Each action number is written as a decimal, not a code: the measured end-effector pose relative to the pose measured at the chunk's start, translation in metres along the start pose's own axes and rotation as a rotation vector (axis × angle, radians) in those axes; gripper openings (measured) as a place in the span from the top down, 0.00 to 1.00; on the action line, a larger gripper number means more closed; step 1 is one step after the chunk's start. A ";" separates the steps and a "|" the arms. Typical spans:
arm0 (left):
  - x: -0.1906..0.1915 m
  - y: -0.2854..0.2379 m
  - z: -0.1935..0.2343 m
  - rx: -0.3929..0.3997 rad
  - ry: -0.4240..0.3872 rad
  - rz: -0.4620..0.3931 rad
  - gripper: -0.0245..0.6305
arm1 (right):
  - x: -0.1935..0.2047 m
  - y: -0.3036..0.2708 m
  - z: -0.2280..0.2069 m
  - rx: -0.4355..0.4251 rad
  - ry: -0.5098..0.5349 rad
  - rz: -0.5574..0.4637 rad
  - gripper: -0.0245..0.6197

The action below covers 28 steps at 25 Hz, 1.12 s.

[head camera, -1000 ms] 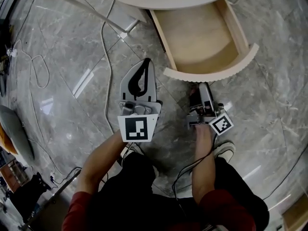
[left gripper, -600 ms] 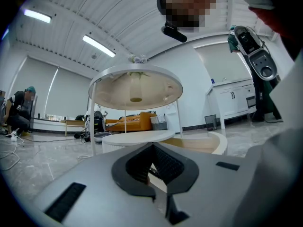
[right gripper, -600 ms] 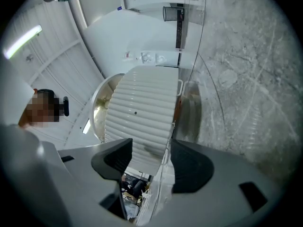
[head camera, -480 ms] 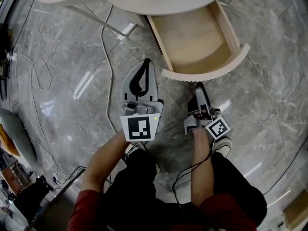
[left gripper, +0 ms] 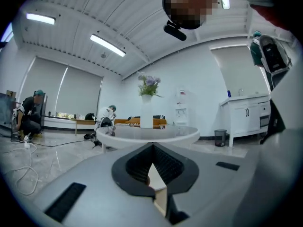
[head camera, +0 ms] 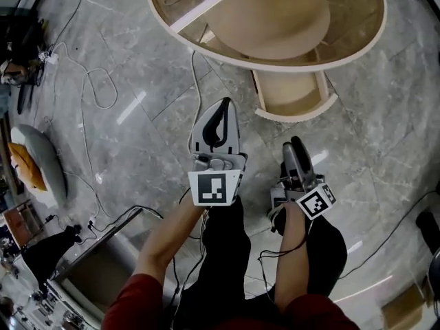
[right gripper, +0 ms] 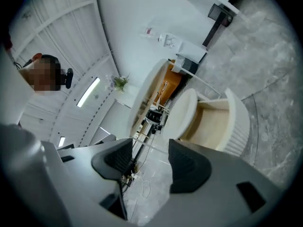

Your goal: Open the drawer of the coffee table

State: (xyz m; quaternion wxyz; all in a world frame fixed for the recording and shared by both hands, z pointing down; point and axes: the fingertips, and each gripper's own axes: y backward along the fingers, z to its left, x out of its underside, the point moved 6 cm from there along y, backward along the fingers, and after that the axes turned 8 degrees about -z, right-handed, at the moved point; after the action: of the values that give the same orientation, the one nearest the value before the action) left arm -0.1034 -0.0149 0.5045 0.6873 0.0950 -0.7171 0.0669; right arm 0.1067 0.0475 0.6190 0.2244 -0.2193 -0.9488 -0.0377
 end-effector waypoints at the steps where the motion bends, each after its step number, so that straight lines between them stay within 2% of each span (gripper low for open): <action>1: -0.027 0.003 0.002 -0.009 0.014 0.009 0.94 | -0.014 -0.001 0.026 0.006 -0.009 -0.002 0.58; 4: -0.114 0.010 0.013 -0.026 0.047 0.012 0.94 | -0.060 -0.005 0.116 -0.012 -0.022 -0.007 0.58; 8: -0.235 0.024 0.030 -0.059 0.028 0.054 0.94 | -0.121 -0.015 0.244 -0.058 0.030 0.020 0.59; 12: -0.352 0.031 0.041 -0.063 -0.011 0.079 0.94 | -0.187 -0.039 0.362 -0.144 0.094 0.012 0.59; 16: -0.447 0.034 0.043 -0.046 0.036 0.084 0.94 | -0.233 -0.053 0.456 -0.244 0.187 0.033 0.60; 19: -0.503 0.032 0.044 -0.035 0.036 0.074 0.94 | -0.259 -0.058 0.511 -0.300 0.253 0.057 0.60; 23: -0.550 0.044 0.049 -0.048 0.047 0.047 0.94 | -0.282 -0.044 0.552 -0.258 0.369 0.023 0.60; 28: -0.594 0.031 0.052 -0.045 0.013 -0.108 0.94 | -0.315 -0.041 0.594 -0.225 0.641 -0.051 0.63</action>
State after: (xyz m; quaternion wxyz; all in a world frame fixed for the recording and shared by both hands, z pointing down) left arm -0.1386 0.0300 -0.0900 0.6966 0.1177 -0.7076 0.0143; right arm 0.0987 -0.0138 -0.0521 0.4847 -0.1961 -0.8249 -0.2150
